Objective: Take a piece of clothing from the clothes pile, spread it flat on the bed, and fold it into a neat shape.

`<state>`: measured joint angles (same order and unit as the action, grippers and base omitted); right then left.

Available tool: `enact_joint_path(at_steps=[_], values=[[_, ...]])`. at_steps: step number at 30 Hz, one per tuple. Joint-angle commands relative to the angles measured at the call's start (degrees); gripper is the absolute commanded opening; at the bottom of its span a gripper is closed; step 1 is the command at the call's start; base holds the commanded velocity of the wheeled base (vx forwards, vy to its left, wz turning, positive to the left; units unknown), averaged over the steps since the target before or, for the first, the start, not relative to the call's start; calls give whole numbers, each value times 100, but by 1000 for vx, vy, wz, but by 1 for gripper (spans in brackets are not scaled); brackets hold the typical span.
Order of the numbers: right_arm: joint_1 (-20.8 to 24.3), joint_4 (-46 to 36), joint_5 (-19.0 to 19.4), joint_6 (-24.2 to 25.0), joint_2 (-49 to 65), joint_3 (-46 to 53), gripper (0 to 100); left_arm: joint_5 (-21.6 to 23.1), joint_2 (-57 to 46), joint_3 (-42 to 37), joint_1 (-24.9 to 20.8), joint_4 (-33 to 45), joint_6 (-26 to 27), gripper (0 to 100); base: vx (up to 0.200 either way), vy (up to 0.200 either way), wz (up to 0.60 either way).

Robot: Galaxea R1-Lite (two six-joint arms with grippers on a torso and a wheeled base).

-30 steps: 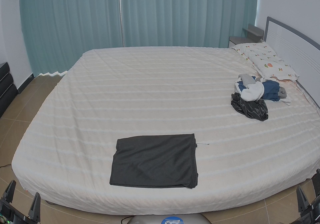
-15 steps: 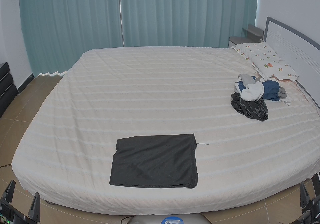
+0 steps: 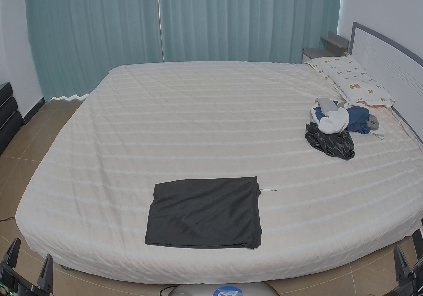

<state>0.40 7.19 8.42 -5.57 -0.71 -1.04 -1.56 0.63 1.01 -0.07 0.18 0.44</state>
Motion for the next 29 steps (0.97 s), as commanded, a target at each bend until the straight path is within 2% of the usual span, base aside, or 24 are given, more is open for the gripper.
enact_joint_path(at_steps=[1, 6, 7, 8, 29], values=[[-49, -1097, -25, 707, 44, -186, 100, -2, -63, -101, -1, -1, 0, 100, 0, 0, 0], [-49, -913, -377, 610, 53, -116, 100, -2, -63, -101, -1, -1, 0, 100, 0, 0, 0], [-40, -886, -631, 320, 62, 16, 100, -2, -63, -101, -1, -1, -9, 100, 0, 0, 0], [-23, -860, -675, 214, 71, 77, 100, -2, -63, -101, -1, -1, 0, 100, 0, 0, 0], [-23, -790, -737, 566, 71, 77, 100, -2, -63, -101, -1, -1, 0, 100, 0, 0, 0]])
